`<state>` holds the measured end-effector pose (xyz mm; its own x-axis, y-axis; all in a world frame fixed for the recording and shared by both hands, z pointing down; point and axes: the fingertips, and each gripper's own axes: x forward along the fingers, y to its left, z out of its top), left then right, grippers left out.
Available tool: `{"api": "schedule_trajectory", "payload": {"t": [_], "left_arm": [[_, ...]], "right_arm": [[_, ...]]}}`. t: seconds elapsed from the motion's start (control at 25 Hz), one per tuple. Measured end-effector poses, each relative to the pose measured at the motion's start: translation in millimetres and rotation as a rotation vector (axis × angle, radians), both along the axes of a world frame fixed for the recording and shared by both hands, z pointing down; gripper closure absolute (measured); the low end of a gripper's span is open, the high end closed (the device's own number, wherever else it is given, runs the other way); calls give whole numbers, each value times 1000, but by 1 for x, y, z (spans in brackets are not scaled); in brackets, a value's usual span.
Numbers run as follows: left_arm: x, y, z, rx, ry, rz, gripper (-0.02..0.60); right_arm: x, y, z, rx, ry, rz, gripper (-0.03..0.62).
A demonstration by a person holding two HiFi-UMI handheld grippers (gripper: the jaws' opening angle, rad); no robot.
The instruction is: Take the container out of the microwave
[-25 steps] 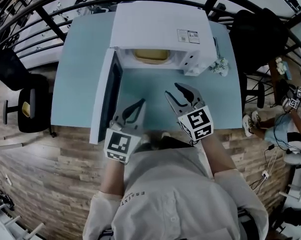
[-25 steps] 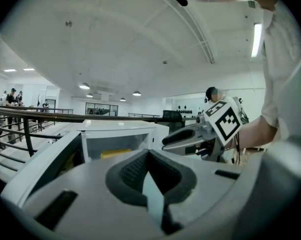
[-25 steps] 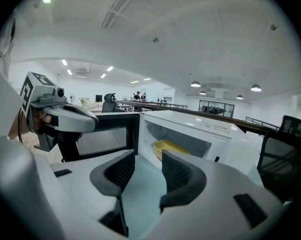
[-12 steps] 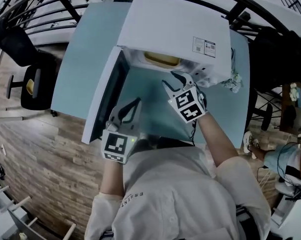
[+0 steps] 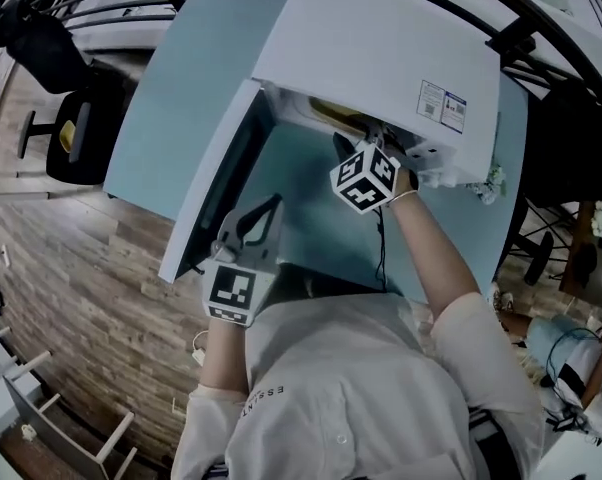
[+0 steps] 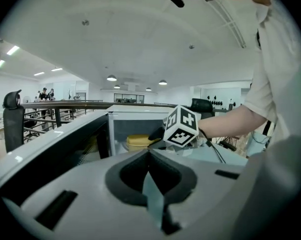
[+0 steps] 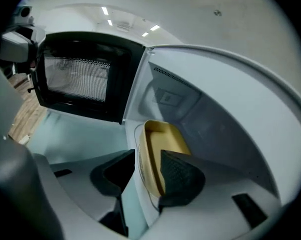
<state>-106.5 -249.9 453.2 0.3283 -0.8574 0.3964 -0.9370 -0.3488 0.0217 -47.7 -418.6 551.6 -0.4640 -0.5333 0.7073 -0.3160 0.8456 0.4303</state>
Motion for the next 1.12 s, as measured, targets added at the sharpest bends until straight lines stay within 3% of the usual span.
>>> {"api": "schedule_trajectory", "payload": {"t": [0.2, 0.4, 0.72, 0.92, 1.12], "left_arm": [[0, -3, 16, -25, -13, 18, 588], [-2, -6, 21, -41, -3, 23, 588], [-2, -6, 19, -32, 12, 35, 588], [-6, -4, 13, -15, -1, 54, 588], [-6, -3, 3, 16, 13, 69, 588]], "right_arm": [[-1, -13, 20, 10, 83, -48, 428], [0, -19, 27, 16, 103, -53, 523], [-4, -12, 29, -17, 116, -81, 562], [-3, 3, 17, -43, 92, -86, 563], [1, 29, -5, -80, 6, -36, 563]]}}
